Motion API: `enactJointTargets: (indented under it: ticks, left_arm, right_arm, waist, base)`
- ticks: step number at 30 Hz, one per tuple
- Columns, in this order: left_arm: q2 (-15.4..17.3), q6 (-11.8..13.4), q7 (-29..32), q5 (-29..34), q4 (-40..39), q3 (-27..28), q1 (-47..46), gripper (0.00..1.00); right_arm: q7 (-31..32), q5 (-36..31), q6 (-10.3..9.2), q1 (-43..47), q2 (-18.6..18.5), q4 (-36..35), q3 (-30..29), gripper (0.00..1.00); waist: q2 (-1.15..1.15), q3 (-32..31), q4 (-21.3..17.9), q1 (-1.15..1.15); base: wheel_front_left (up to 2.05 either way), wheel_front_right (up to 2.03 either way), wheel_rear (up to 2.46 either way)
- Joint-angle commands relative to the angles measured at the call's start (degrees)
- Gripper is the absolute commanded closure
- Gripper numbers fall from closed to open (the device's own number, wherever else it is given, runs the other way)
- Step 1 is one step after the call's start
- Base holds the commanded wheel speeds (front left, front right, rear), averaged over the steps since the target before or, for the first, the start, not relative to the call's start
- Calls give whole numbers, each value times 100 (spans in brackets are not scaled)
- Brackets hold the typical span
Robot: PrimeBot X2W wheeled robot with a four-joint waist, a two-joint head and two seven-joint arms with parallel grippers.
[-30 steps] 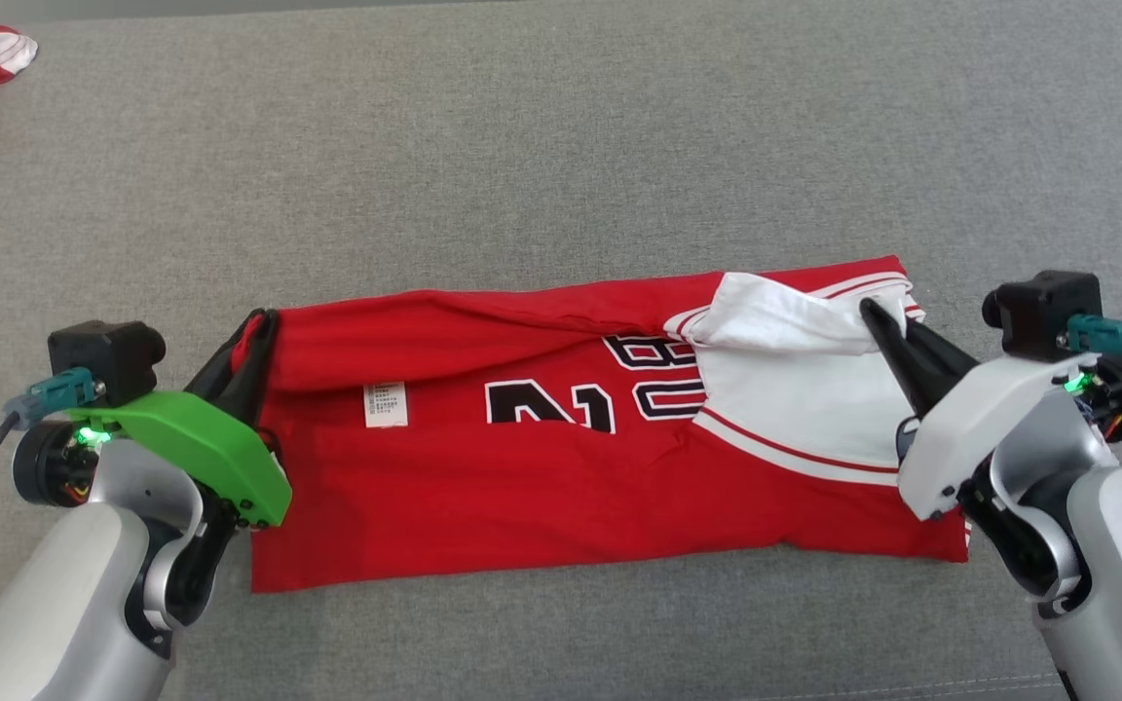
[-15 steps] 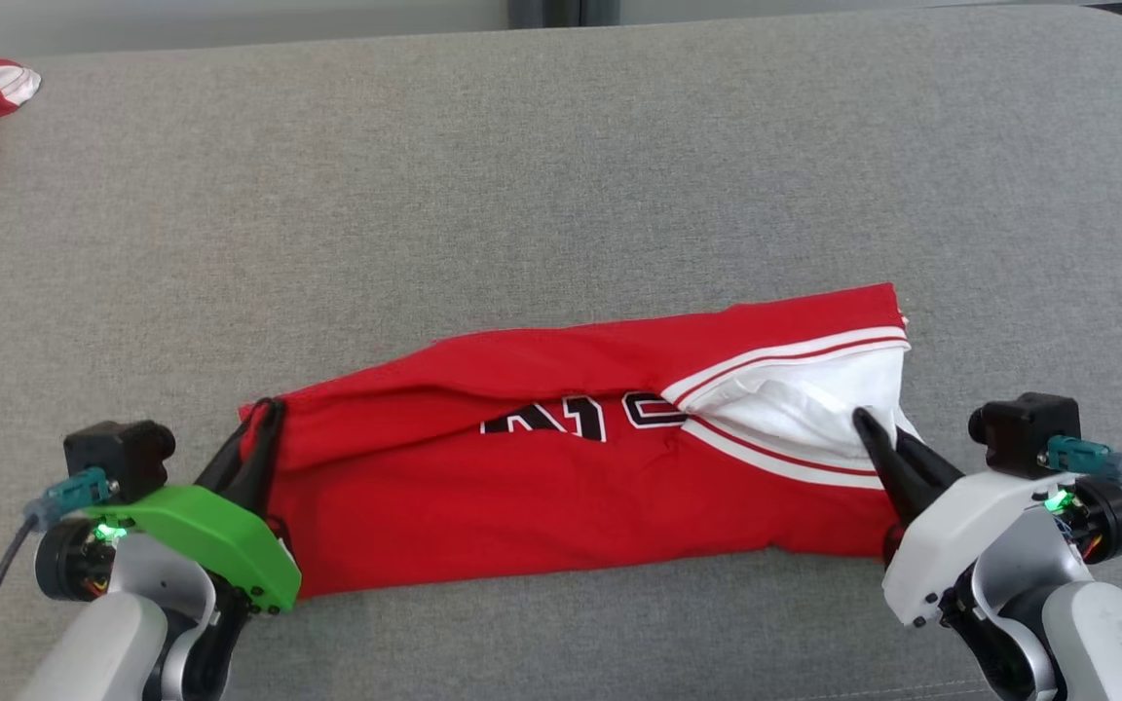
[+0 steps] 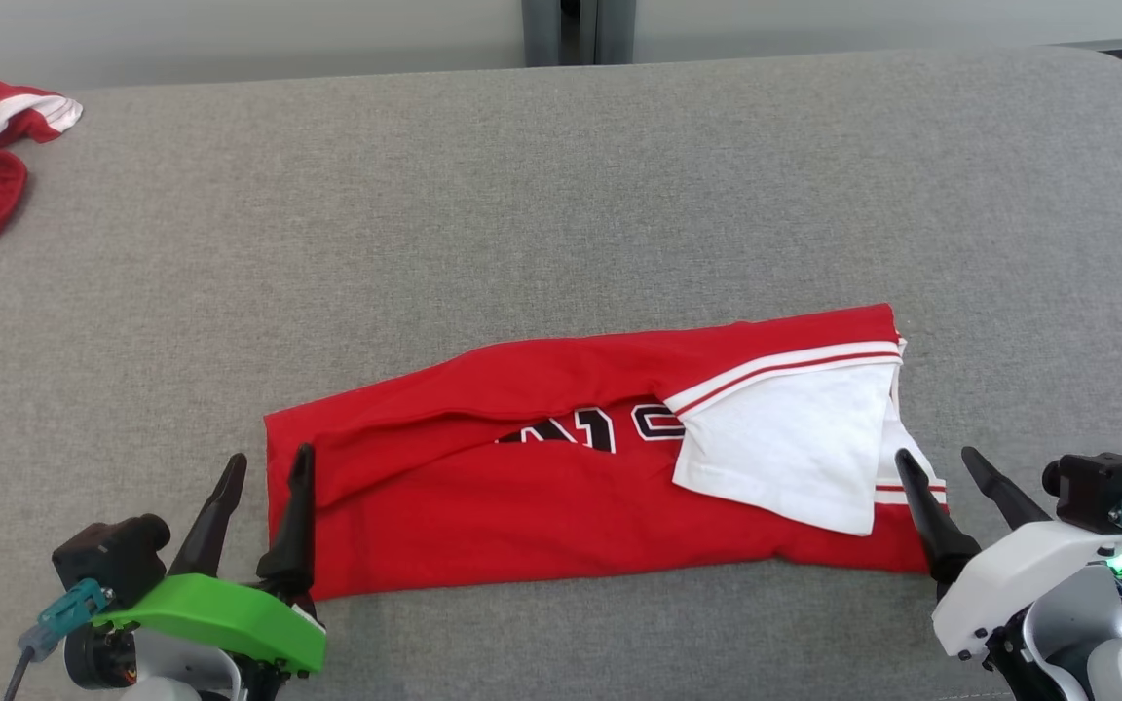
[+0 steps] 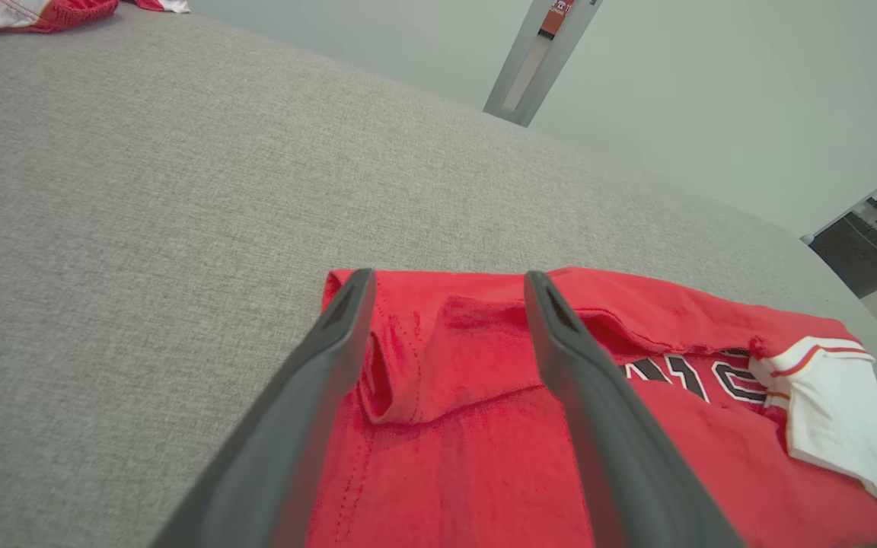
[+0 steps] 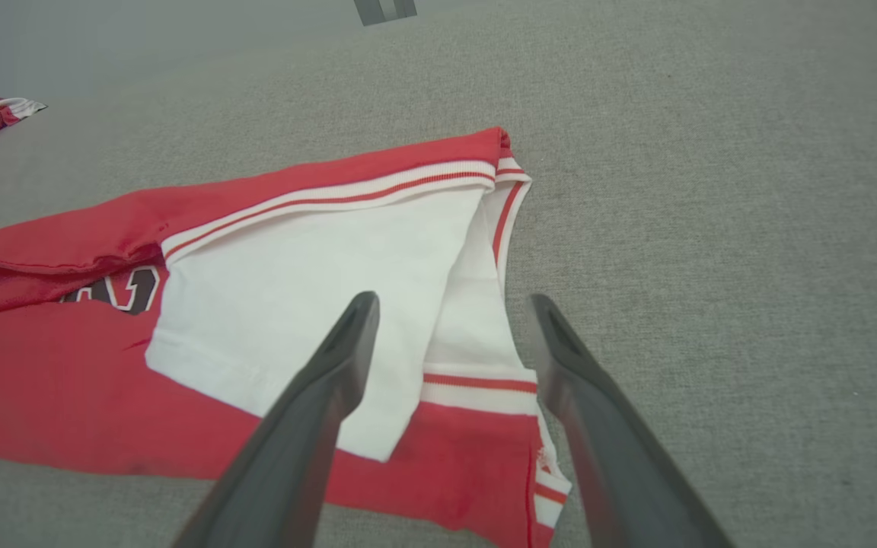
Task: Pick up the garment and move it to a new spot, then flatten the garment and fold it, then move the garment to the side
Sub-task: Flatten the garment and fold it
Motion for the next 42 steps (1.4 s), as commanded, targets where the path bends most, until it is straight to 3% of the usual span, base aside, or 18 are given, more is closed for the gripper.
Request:
enactJointTargets:
  ticks: [1, 11, 19, 29, 30, 31, 32, 33, 42]
  left_arm:
    - [-60, 59, -86, 4, -72, 37, 115, 0]
    - [-356, 450, -375, 289, -118, 247, 163, 0]
    - [-469, 503, -416, 424, -38, 336, 5, 0]
    - [-453, 507, -438, 502, 48, 406, 113, 0]
    - [-451, 512, -438, 505, 50, 404, 125, 0]
    - [-451, 517, -439, 506, 56, 401, 140, 0]
    - [-447, 521, -439, 507, 59, 399, 152, 0]
    - [-437, 515, -432, 506, 65, 387, 170, 0]
    - [-455, 548, -315, 568, 19, 225, 194, 0]
  right_arm:
    - [-25, -14, 0, 69, 33, -9, -87, 0]
    - [239, -227, 0, -314, 166, 363, -488, 0]
    - [584, -381, 0, -995, -46, 1489, -523, 0]
    - [752, -307, 0, -1284, 52, 2640, -486, 1]
    - [744, -298, 1, -1298, 72, 2689, -450, 53]
    - [717, -289, 3, -1312, 89, 2748, -406, 68]
    - [685, -279, 5, -1320, 98, 2775, -378, 78]
    - [651, -264, 9, -1345, 98, 2808, -347, 100]
    - [330, -244, -5, -1603, -192, 2851, -459, 100]
  waist:
    - [0, -67, 58, 0]
    - [0, -218, 303, 0]
    - [0, -193, 692, 0]
    - [0, -250, 1128, 0]
    - [0, -263, 1141, 0]
    - [0, -282, 1153, 0]
    - [0, -297, 1156, 0]
    - [0, -318, 1150, 0]
    - [0, -470, 871, 0]
  base:
    - [0, 0, 0]
    - [0, 0, 0]
    - [0, 0, 0]
    - [0, 0, 0]
    - [0, 0, 0]
    - [0, 0, 0]
    - [0, 0, 0]
    - [0, 0, 0]
    - [0, 0, 0]
